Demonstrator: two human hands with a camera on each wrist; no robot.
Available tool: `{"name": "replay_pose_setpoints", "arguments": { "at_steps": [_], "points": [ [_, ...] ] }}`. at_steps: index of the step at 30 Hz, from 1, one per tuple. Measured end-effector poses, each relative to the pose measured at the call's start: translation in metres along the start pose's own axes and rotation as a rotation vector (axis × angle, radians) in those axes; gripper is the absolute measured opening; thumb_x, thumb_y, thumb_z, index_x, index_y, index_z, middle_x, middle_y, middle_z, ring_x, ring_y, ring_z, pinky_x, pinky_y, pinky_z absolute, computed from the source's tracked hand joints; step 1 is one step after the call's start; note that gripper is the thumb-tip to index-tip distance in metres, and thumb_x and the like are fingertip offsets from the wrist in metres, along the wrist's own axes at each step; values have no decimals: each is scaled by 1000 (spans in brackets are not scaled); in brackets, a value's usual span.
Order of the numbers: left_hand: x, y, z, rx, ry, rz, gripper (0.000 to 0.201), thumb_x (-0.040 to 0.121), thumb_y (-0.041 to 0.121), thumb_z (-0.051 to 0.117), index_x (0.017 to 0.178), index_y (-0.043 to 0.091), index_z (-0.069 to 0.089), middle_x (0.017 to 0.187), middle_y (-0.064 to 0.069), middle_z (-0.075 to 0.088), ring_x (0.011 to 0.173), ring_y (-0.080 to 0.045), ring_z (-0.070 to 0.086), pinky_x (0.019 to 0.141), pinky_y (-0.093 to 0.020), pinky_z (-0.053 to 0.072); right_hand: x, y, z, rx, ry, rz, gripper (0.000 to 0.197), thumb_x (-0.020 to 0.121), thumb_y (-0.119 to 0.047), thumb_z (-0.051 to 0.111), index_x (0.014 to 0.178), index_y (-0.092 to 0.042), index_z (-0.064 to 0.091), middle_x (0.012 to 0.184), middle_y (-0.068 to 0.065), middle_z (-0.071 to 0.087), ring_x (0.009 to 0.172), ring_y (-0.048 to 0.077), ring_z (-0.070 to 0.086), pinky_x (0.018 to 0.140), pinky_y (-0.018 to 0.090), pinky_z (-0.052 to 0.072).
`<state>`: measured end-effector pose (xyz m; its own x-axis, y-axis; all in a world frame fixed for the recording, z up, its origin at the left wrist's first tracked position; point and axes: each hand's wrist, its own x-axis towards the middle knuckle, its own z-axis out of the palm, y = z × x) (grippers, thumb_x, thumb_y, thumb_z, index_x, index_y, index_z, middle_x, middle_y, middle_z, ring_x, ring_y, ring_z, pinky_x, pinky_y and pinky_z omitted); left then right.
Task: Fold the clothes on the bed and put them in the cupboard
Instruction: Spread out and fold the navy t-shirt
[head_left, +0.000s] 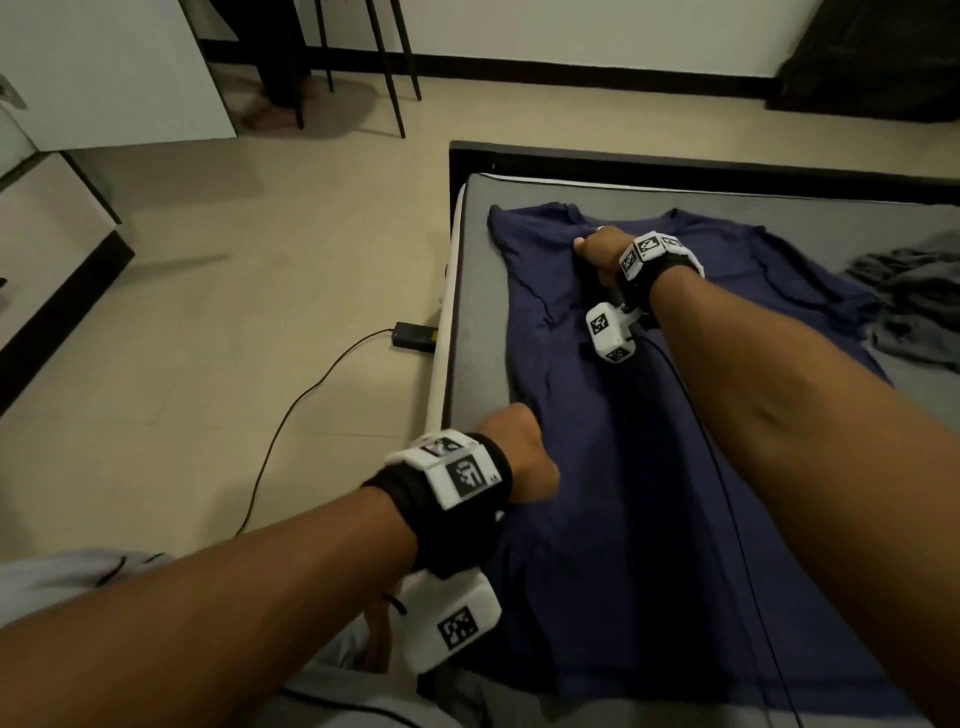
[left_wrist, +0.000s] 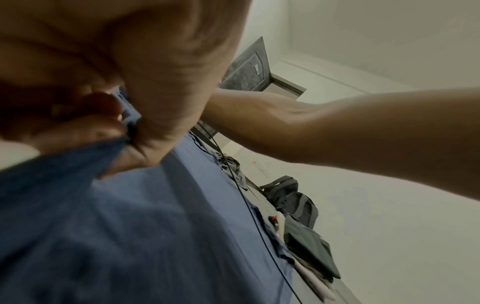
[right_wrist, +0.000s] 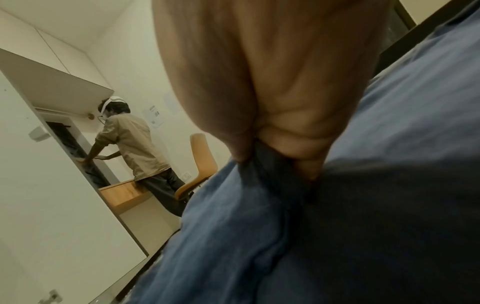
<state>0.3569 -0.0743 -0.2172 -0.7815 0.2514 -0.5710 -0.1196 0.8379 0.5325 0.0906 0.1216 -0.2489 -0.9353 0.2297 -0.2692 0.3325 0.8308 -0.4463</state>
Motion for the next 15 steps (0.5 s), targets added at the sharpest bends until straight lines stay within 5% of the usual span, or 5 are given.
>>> {"name": "replay_pose_setpoints", "arguments": {
  "at_steps": [4,7,9,12,15],
  "points": [
    [-1,9,25,40,-90,42,74,76,23,83,131,12,35,121,-6,56,104,-25,59,81,-32,50,-9,4,-9,184,46,0,40,103,-24,46,133,2,51,133,20,58,117,39,58,92,41,52],
    [-4,10,33,155,-118,-42,97,65,33,91,133,13,24,130,-10,49,115,-32,56,94,-43,52,-21,9,-8,293,10,28,17,104,-17,45,103,-2,53,98,15,60,80,34,62,49,38,58],
    [-9,8,33,228,-131,-101,97,66,29,91,133,12,23,127,-13,50,114,-33,57,94,-44,53,-25,17,-1,247,-17,34,13,103,-17,48,99,-5,50,95,14,57,83,36,64,61,45,62],
    [-18,5,26,355,-220,-107,93,74,21,85,142,2,24,124,-11,51,107,-31,60,83,-30,53,-16,32,12,2,-33,-42,35,99,-25,60,119,3,54,123,22,59,114,40,60,96,47,53],
    [-27,8,23,426,-226,-36,63,84,16,76,136,0,43,119,-11,52,98,-27,62,68,-24,48,-19,40,11,-98,-67,-93,58,97,-37,62,130,8,50,129,28,58,118,43,55,100,41,45]
  ]
}}
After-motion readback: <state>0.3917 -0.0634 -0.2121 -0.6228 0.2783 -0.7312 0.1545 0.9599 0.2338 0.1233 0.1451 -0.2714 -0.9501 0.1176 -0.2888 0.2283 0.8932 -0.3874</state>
